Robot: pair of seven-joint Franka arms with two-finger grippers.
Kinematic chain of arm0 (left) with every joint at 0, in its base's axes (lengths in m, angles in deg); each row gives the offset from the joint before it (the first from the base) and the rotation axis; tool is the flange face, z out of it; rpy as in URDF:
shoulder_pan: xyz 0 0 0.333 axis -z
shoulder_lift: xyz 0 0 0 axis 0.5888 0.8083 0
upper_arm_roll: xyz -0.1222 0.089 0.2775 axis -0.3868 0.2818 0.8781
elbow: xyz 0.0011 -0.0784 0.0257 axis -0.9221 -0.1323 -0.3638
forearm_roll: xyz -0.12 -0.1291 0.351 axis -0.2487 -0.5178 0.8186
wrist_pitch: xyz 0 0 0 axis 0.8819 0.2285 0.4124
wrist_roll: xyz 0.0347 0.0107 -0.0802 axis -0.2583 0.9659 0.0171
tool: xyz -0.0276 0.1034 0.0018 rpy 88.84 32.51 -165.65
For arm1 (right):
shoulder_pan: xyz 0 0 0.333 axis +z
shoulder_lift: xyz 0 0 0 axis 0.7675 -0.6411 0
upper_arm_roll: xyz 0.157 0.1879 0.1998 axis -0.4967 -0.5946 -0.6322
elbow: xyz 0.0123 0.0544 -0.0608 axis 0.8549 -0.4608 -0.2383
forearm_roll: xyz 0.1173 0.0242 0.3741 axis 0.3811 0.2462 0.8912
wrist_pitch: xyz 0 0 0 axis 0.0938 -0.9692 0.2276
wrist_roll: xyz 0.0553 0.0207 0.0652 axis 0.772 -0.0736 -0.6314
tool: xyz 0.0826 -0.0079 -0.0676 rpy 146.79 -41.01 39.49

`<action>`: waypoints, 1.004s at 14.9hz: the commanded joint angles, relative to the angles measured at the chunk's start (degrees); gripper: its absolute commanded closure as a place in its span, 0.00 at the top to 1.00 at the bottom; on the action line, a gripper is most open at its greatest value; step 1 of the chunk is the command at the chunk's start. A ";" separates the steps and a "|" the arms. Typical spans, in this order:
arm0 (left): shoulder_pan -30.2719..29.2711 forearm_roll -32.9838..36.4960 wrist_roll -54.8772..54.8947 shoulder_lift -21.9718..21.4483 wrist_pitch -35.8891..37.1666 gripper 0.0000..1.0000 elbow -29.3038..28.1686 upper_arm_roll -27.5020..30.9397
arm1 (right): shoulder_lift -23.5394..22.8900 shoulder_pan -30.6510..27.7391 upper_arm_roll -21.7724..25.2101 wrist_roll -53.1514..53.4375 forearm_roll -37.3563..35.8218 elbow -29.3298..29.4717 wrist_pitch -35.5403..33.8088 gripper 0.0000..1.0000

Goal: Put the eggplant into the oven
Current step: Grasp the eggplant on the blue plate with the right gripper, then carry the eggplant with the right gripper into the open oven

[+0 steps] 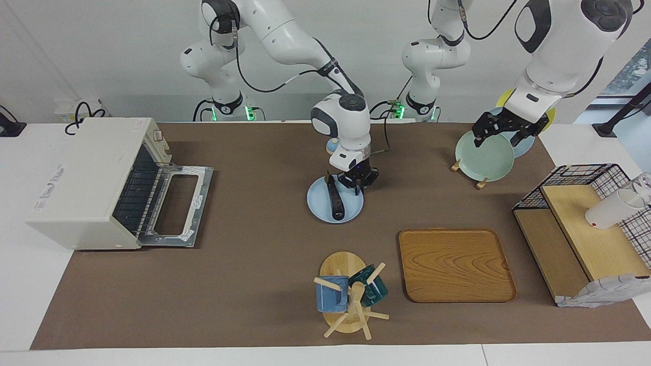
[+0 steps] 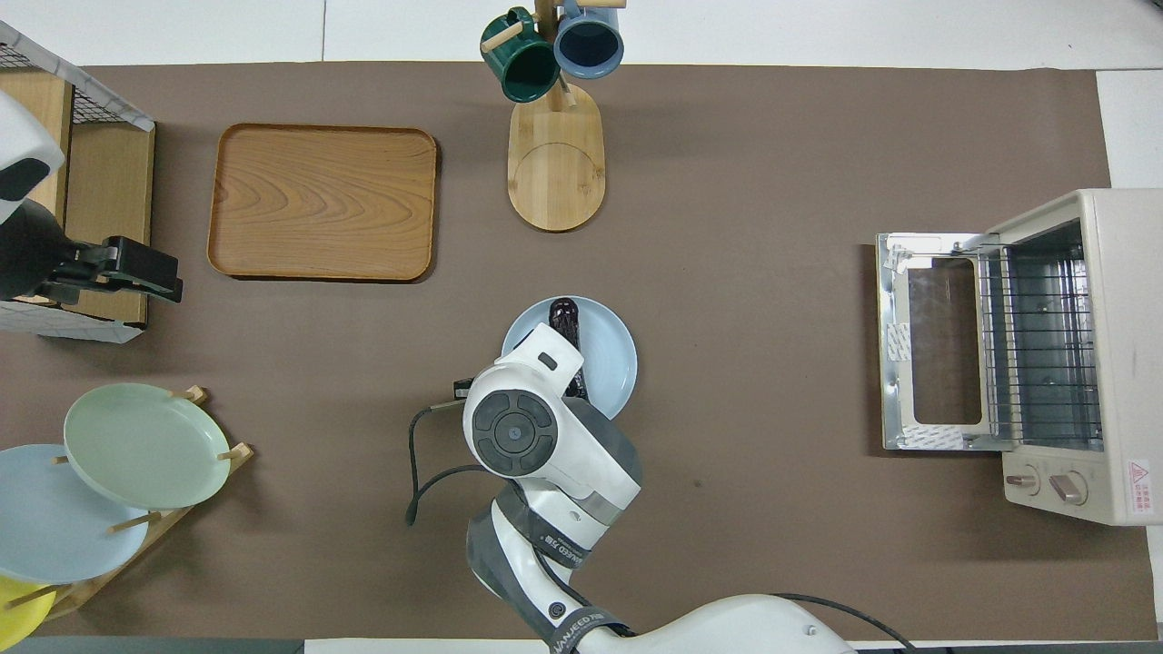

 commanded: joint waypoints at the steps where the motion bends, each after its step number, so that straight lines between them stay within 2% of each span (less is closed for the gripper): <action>1: -0.97 0.69 1.00 -1.72 -0.83 1.00 -1.68 -0.56 | 1.41 0.80 0.06 -1.47 -2.70 -1.30 -3.59 0.00; 3: -0.97 0.69 0.73 -1.81 -0.75 1.00 -1.68 -0.56 | 1.42 0.45 0.07 -1.56 -8.40 2.99 -11.40 0.00; 5: -1.05 0.69 0.64 -1.81 -0.83 1.00 -1.68 -0.47 | 1.24 -0.17 0.07 -2.09 -13.14 9.40 -23.34 0.00; 6: -1.05 0.69 0.56 -1.81 -0.83 1.00 -1.76 -0.47 | 1.33 -0.08 0.15 -2.09 -15.61 10.21 -26.79 0.00; 7: -1.05 0.77 0.56 -1.90 -0.83 1.00 -1.85 -0.47 | 2.28 -0.43 0.59 -2.18 -17.03 9.96 -28.48 0.00; 10: -0.97 0.77 0.56 -1.90 -0.83 1.00 -1.85 -0.47 | 8.69 -7.00 0.68 -7.24 -18.62 6.28 -31.57 0.00; 15: -1.05 0.77 0.82 -1.90 -0.92 1.00 -1.94 -0.47 | 20.11 -25.98 0.50 -24.99 -18.89 -2.68 -33.32 0.00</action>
